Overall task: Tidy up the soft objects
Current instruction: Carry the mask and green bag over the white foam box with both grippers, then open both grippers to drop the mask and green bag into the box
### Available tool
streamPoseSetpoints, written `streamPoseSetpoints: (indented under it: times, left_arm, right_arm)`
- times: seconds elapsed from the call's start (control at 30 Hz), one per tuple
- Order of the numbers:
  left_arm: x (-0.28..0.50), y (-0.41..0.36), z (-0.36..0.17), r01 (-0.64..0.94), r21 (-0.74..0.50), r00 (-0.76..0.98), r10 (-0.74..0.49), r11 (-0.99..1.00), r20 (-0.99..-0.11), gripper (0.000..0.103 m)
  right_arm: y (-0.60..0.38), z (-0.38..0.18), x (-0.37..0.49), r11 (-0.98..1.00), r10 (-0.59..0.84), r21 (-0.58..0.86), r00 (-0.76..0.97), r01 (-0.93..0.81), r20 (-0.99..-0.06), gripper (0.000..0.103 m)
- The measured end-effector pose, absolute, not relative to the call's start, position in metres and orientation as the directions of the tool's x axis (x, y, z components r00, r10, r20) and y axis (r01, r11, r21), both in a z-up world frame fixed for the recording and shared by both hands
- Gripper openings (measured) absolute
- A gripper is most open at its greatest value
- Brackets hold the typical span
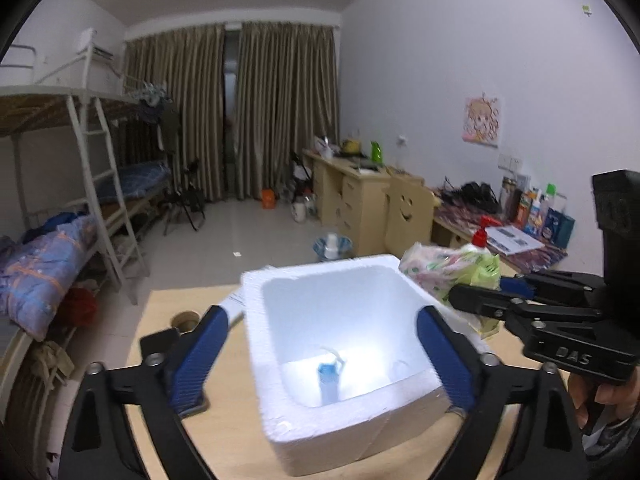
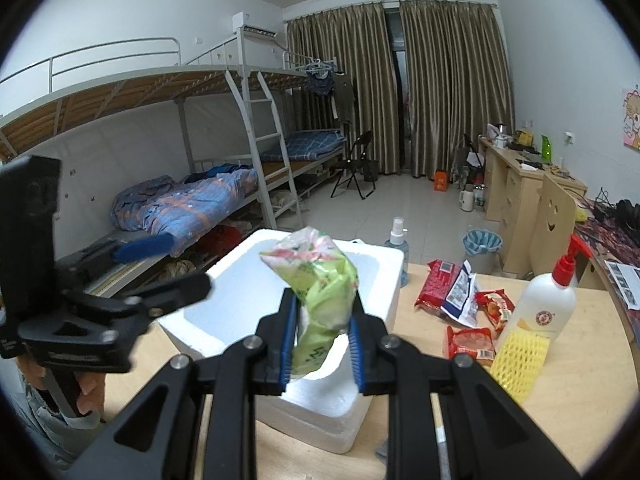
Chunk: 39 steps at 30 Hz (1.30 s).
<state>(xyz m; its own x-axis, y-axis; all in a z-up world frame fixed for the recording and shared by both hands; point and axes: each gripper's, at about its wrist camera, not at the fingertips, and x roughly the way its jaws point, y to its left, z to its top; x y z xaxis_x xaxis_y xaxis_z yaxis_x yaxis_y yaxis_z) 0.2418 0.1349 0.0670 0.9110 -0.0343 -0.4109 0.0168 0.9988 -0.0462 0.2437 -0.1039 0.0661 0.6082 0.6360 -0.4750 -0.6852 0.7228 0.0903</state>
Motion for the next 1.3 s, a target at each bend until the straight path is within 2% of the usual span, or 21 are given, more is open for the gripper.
streamPoseSetpoints:
  times: [0.33,0.73,0.83,0.9,0.97,1.3]
  left_arm:
    - [0.216,0.150,0.067,-0.072,0.001,0.929,0.067,0.997,-0.364,0.103]
    - [0.216,0.168,0.064,-0.069,-0.039,0.923,0.049,0.997,-0.382,0.103]
    - [0.218,0.168,0.064,-0.070,-0.039,0.922,0.050,0.997,-0.384,0.103]
    - [0.218,0.170,0.062,-0.073,-0.045,0.922,0.050,0.996,-0.385,0.103]
    - [0.217,0.172,0.063,-0.078,-0.059,0.925,0.050,0.995,-0.377,0.103]
    - [0.213,0.171,0.066,-0.076,-0.061,0.926,0.047,0.995,-0.376,0.103]
  right_arm:
    - [-0.079,0.057,0.253,0.703,0.639,0.082,0.577,-0.706,-0.508,0.028]
    - [-0.058,0.051,0.264,0.709,0.612,0.050,0.579,-0.704,-0.539,0.028]
    - [-0.057,0.051,0.265,0.712,0.608,0.046,0.582,-0.701,-0.541,0.034]
    - [-0.057,0.052,0.263,0.717,0.603,0.043,0.588,-0.696,-0.539,0.049]
    - [-0.058,0.052,0.261,0.717,0.603,0.034,0.595,-0.697,-0.531,0.055]
    - [-0.064,0.057,0.259,0.717,0.610,0.039,0.600,-0.696,-0.518,0.059]
